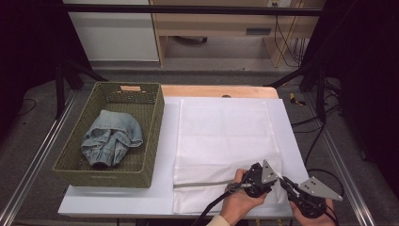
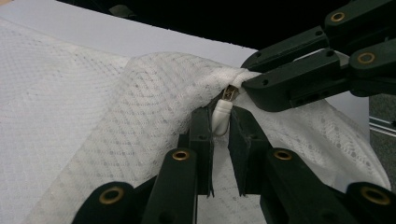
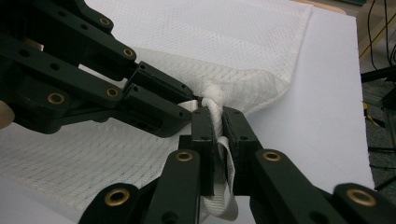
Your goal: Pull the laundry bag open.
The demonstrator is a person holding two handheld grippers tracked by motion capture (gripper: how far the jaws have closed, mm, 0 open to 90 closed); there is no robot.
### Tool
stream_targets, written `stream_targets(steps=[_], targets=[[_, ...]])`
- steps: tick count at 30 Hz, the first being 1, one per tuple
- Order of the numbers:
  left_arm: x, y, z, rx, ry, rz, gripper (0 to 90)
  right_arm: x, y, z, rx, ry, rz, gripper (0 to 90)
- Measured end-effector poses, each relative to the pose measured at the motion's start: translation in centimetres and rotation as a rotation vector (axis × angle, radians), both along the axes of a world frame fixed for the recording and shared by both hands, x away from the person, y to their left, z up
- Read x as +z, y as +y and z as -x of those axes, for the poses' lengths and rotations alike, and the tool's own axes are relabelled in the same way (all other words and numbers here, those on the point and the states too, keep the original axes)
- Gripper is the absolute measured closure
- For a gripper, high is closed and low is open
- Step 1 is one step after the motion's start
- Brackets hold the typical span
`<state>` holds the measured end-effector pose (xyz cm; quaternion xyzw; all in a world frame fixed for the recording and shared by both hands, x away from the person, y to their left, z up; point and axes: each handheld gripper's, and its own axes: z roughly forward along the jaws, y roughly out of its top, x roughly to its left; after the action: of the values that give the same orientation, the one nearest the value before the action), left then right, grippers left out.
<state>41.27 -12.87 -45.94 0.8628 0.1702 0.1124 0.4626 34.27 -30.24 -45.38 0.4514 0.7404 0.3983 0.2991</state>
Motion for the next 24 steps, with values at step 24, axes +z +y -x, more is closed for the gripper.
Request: stream_targets(steps=[24], targets=[[-0.68, 0.07, -0.65, -0.011, 0.04, 0.005, 78.4, -0.18, 0.33, -0.14, 0.018, 0.027, 0.002, 84.3]])
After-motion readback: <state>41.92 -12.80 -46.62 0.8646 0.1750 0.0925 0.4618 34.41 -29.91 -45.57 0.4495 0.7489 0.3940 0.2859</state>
